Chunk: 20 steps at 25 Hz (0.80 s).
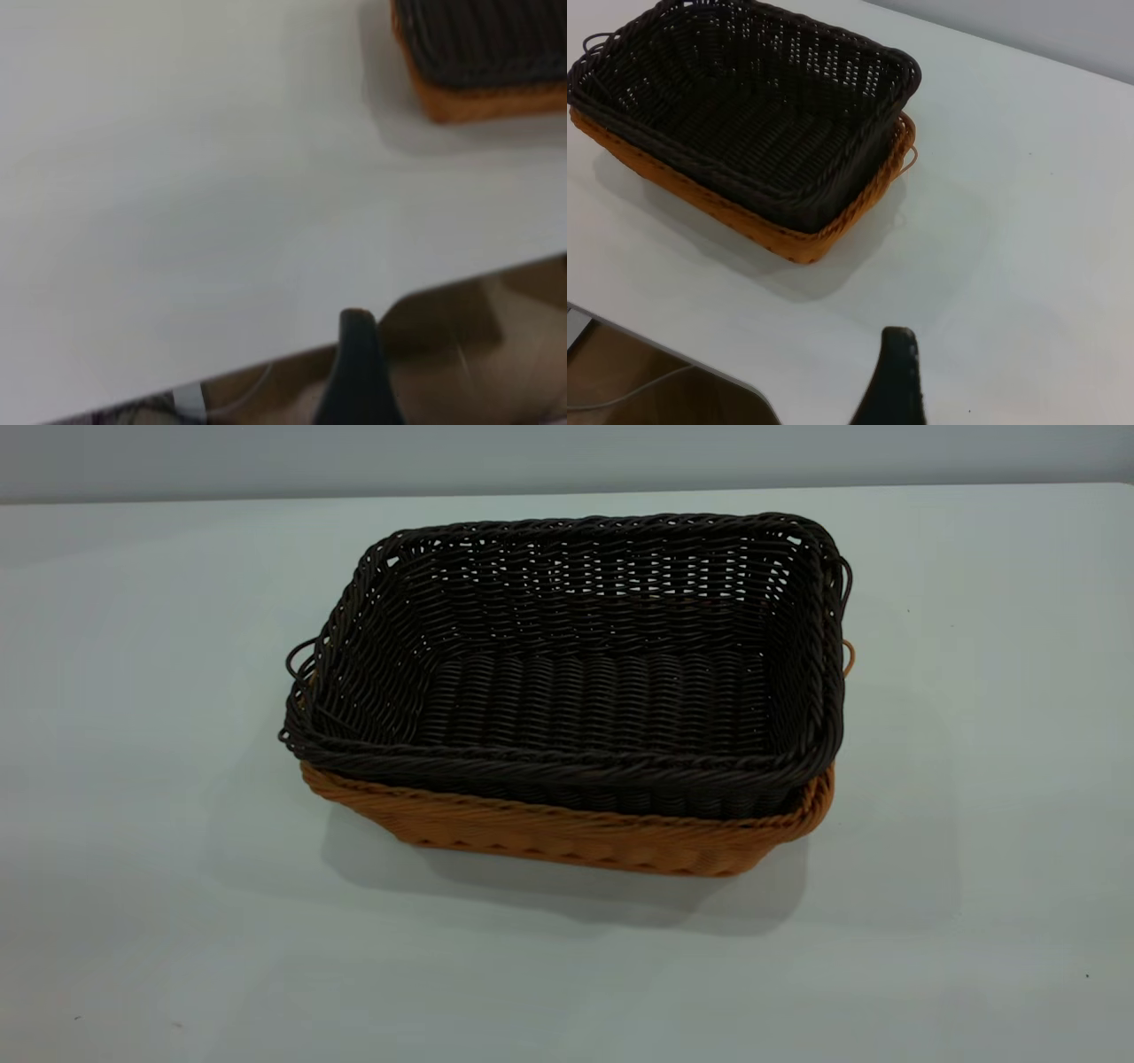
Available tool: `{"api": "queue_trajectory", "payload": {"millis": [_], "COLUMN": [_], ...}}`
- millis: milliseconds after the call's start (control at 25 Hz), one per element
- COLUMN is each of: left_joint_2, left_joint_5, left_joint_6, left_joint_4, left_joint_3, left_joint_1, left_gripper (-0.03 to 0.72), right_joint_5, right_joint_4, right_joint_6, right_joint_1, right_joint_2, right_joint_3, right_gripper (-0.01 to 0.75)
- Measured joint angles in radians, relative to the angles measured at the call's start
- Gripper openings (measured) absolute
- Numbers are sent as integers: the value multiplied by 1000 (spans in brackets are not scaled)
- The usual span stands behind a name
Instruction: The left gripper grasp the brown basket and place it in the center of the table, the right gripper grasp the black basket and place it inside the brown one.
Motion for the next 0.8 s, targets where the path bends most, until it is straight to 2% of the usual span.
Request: {"api": "queue_trajectory", "payload": {"millis": [200,680,800], "left_joint_2": [0,-10,-45], "left_joint_5": [-42,-46,-46], "left_joint_6": [0,0,0], "left_joint_4": [6,7,8], "left_joint_3": [44,44,44], "left_joint_1": [0,0,31], "left_gripper": [519,519,519], "right_joint_5": [0,0,0], "right_joint_4": [0,0,0], "right_joint_6": [0,0,0], "right_joint_1": [0,0,0], "right_joint_2": [0,0,0], "right_joint_3": [0,0,0], "right_gripper": [584,584,584]}}
